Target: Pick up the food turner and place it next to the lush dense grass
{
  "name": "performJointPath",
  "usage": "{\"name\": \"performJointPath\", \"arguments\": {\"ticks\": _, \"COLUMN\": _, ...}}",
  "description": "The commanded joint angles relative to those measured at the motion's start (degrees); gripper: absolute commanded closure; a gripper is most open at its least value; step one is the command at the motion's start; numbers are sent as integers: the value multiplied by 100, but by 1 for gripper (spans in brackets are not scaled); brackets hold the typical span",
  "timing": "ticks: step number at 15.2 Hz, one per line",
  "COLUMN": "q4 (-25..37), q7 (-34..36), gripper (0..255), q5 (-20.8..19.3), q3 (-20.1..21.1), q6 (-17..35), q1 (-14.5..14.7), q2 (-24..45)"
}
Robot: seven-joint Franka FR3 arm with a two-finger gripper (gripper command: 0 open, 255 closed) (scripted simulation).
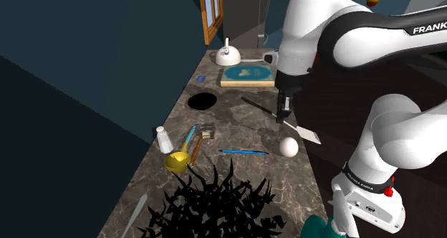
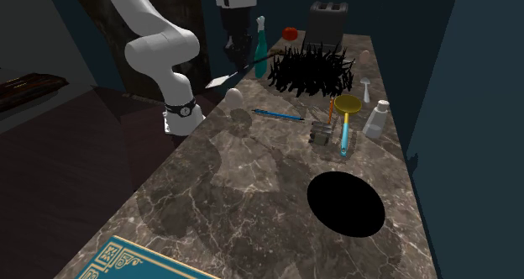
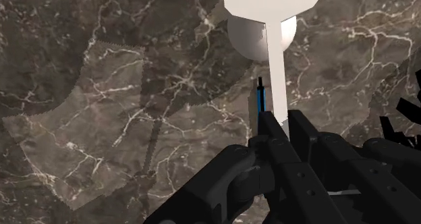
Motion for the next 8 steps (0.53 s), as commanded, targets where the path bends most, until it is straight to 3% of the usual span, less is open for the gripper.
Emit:
{"name": "performJointPath", "arguments": {"ticks": 1, "q4": -152, "q7": -7, "gripper": 255, "q5": 24, "q3": 19, "q6": 138, "q1": 15, "q2": -17}}
{"name": "performJointPath", "arguments": {"ticks": 8, "q4": -640, "q7": -25, "gripper": 255, "q5": 125, "q3": 114, "q6": 724, "q1": 60, "q2": 84}}
